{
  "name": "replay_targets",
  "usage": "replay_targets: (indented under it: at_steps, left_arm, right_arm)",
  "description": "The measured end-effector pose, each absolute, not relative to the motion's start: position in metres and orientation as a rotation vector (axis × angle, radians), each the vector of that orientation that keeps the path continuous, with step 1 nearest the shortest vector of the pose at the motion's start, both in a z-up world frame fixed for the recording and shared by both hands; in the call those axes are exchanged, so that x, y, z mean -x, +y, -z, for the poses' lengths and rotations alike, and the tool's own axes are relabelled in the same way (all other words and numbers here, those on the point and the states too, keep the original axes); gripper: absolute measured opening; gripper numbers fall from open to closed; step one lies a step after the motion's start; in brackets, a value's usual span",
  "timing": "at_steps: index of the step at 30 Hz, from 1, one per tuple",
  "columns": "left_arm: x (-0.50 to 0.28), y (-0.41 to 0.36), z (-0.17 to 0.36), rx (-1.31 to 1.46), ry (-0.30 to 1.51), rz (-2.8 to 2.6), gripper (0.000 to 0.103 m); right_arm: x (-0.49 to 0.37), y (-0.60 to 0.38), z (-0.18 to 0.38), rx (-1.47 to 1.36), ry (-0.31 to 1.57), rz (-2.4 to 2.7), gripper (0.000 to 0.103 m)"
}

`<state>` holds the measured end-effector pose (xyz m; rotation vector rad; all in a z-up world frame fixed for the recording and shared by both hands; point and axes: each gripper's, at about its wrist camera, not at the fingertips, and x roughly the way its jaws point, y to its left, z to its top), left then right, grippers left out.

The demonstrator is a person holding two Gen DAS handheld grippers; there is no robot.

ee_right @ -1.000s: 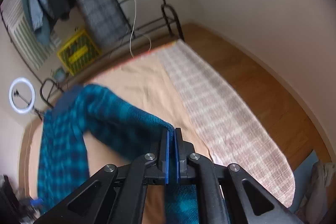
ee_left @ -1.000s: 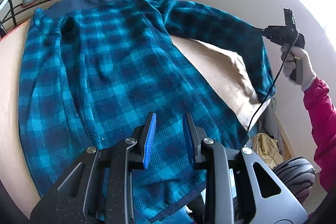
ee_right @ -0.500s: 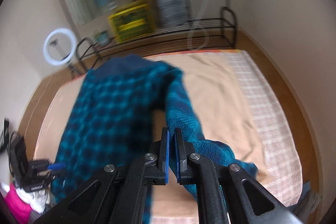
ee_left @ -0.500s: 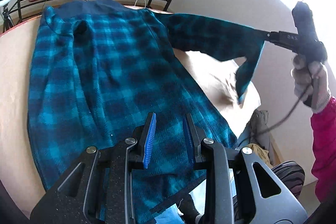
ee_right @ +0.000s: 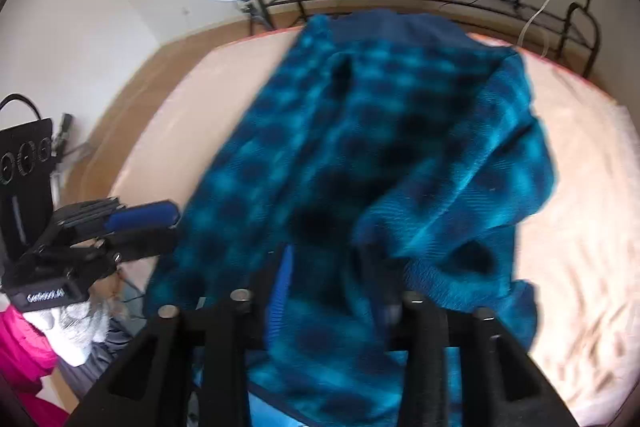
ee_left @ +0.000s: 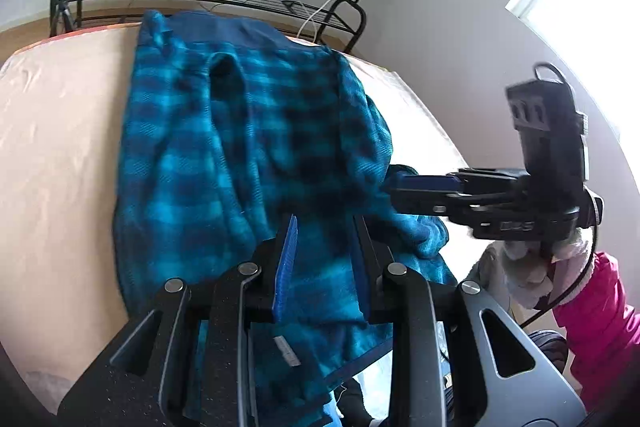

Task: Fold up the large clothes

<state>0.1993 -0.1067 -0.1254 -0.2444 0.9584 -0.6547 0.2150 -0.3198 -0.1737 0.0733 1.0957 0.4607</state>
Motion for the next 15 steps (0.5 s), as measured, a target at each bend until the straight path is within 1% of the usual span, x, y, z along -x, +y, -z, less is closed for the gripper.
replay_targets:
  at_steps: [2,3,4,6,11,15]
  left_arm:
    - [-0.198,-0.102,0.125,0.245,0.955,0.649,0.026]
    - [-0.197,-0.099,0.126,0.245,0.953,0.645,0.026]
    - [-0.197,-0.098,0.126,0.244,0.953,0.644,0.026]
    - [-0.196,-0.099,0.130,0.247,0.964,0.644,0.026]
    - [-0.193,-0.110,0.135,0.228,0.980,0.651,0.026]
    - [-0.190,-0.121,0.135,0.208,0.978,0.662,0.026]
  right_arm:
    - [-0.205,-0.331,0.166,-0.128,1.056,-0.488,0.041]
    - [-0.198,-0.344,0.163,-0.161,1.029,-0.495,0.049]
    - [-0.195,-0.354,0.162,-0.178,1.011,-0.487,0.062]
    - [-0.189,-0.390,0.166,-0.197,0.966,-0.375,0.068]
    - [-0.202,-0.471,0.218,-0.337,1.043,-0.085,0.068]
    - [-0.213,-0.492,0.246,-0.358,1.093,-0.021,0.067]
